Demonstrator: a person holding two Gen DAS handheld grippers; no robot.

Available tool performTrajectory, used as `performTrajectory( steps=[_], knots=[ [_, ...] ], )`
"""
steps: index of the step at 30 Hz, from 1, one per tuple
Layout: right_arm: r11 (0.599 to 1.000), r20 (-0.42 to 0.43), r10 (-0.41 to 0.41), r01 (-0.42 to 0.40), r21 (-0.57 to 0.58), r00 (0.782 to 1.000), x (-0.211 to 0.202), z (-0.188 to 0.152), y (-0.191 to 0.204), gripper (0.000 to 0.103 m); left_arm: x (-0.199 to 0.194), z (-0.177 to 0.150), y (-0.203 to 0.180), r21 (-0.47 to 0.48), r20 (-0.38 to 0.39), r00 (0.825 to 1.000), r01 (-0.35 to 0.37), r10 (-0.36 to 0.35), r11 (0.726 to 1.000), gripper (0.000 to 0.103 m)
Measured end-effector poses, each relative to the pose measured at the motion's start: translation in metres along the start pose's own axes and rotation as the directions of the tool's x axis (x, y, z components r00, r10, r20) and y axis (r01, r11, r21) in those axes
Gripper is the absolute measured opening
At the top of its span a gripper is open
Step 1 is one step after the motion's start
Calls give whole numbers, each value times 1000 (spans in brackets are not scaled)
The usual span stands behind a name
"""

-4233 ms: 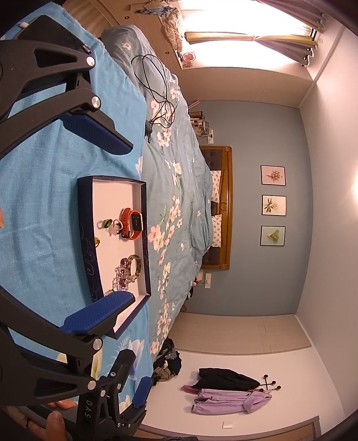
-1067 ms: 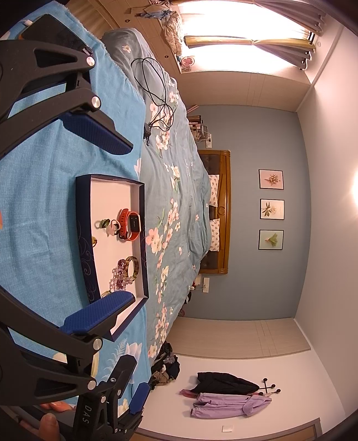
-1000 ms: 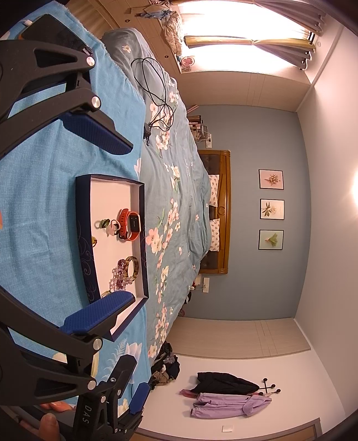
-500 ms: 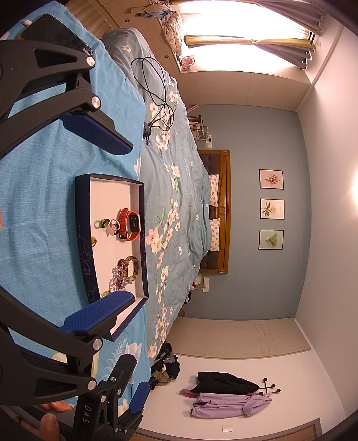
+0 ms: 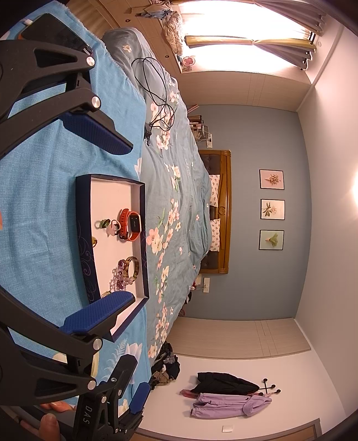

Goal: Organize jewelry

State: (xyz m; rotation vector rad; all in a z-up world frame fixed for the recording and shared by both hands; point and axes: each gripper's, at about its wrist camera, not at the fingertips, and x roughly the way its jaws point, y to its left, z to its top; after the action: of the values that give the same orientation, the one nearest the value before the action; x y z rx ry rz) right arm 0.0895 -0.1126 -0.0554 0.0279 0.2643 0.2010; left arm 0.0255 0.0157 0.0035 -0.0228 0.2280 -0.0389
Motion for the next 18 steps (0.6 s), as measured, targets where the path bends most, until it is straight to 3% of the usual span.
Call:
performTrajectory(
  steps=[18],
  knots=[
    [1000, -4, -1, 1, 0, 1000, 1, 0, 1, 96, 4, -2, 1, -9, -10, 1000, 4, -4, 1000, 97]
  ],
)
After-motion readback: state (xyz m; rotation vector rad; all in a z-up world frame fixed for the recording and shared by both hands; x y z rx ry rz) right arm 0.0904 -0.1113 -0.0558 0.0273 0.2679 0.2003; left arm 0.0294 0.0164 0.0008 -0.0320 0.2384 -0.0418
